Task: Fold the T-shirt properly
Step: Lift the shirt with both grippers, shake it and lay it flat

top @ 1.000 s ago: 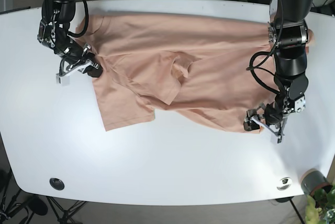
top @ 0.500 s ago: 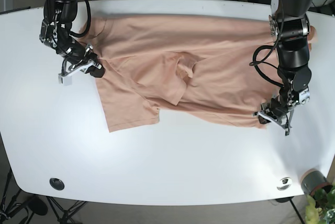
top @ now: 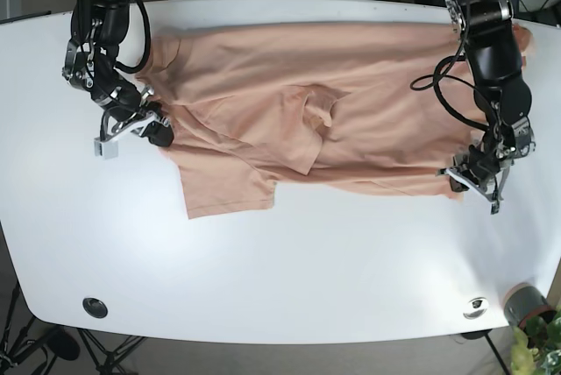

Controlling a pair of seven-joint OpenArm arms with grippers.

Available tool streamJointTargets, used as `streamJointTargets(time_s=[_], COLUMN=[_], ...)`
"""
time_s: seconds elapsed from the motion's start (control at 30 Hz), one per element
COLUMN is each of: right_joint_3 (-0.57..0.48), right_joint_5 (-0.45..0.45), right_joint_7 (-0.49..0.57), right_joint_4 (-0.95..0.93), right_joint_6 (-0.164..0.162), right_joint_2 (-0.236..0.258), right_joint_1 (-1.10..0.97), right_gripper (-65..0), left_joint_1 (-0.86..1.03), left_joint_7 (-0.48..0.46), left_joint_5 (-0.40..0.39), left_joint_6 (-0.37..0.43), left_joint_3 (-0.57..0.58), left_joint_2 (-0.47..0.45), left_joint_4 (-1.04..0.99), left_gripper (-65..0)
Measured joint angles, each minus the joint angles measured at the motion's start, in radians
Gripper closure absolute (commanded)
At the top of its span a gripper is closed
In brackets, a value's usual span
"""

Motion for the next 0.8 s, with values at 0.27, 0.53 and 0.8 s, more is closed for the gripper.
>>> streamJointTargets(time_s=[0.27,0.53,0.8], right_joint_3=[-0.047,-0.114,-0.193], right_joint_5=[-0.002,0.004,-0.003], right_joint_7=[-0.005,-0.009,-0.014], right_joint_4=[-0.003,-0.017,-0.141], right_joint_6=[0.000,0.001,0.007], right_joint_2=[0.072,0.112,0.192], right_joint_1=[0.145,0.308,0.534], right_gripper=[0.0,0.0,0.0], left_joint_1=[-0.007,-0.092,-0.243], left_joint_7=[0.069,0.108,0.144], left_joint_5=[-0.010,-0.008,-0.009], left_joint_6=[-0.003,-0.003,-0.003], left_joint_3=[-0.017,-0.016,-0.016], left_joint_2=[0.003,0.005,0.002], left_joint_4=[0.180,0.230,0.233], left_gripper=[-0.3,-0.3,-0.3])
